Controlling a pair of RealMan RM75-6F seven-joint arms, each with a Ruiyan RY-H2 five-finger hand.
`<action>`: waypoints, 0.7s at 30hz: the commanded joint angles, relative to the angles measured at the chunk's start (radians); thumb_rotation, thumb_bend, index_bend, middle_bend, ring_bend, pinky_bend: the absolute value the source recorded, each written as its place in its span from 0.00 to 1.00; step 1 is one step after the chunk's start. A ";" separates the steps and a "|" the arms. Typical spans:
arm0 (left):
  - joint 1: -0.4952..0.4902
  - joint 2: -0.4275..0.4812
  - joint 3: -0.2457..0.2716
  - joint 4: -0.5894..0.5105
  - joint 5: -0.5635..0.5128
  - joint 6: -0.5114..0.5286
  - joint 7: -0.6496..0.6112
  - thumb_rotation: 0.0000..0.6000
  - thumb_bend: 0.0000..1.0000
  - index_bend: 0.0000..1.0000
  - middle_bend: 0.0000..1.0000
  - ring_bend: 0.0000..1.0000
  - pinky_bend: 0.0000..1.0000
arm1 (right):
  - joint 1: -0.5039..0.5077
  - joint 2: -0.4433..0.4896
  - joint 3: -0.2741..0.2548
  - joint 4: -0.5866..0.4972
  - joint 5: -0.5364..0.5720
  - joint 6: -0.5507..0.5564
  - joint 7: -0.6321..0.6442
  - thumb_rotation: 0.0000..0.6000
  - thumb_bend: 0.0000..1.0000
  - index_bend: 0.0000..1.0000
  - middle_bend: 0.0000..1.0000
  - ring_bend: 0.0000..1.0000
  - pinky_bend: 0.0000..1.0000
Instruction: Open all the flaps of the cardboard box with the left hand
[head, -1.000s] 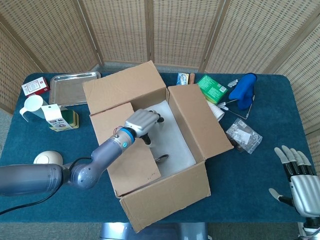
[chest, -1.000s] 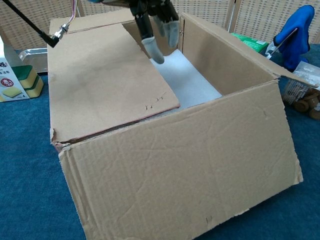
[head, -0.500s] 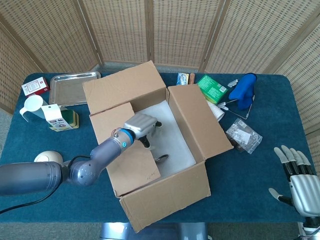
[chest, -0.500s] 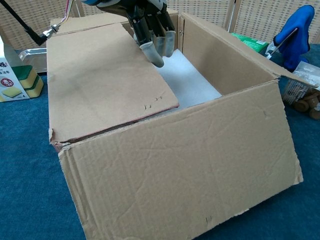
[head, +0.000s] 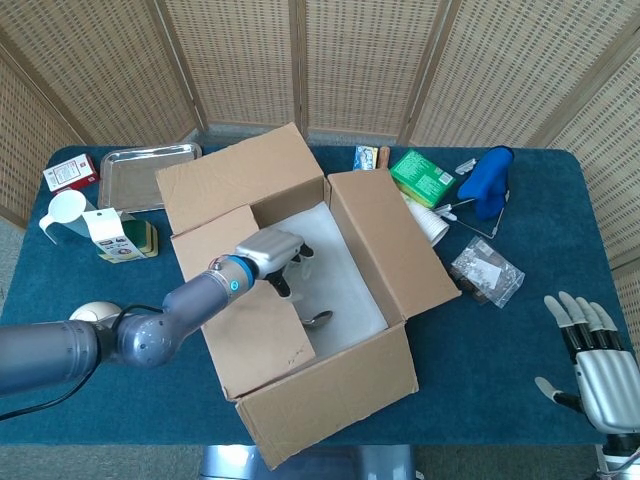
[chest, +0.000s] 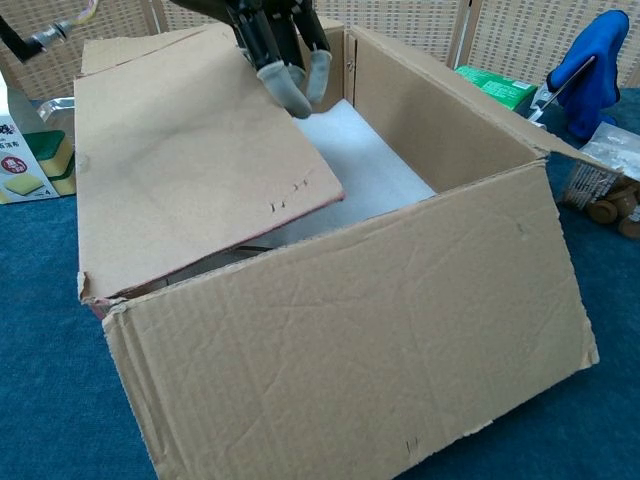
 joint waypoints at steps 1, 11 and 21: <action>0.005 0.034 -0.004 -0.026 0.022 -0.014 -0.033 1.00 0.31 0.50 0.71 0.64 0.66 | 0.000 -0.001 -0.001 -0.001 -0.003 -0.001 -0.004 1.00 0.00 0.00 0.00 0.00 0.03; 0.071 0.226 -0.074 -0.131 0.154 -0.144 -0.169 1.00 0.31 0.49 0.70 0.63 0.66 | -0.002 -0.014 -0.009 -0.005 -0.017 -0.001 -0.037 1.00 0.00 0.00 0.00 0.00 0.03; 0.203 0.369 -0.181 -0.205 0.329 -0.227 -0.297 1.00 0.31 0.50 0.71 0.62 0.65 | 0.002 -0.028 -0.012 -0.008 -0.018 -0.013 -0.069 1.00 0.00 0.00 0.00 0.00 0.03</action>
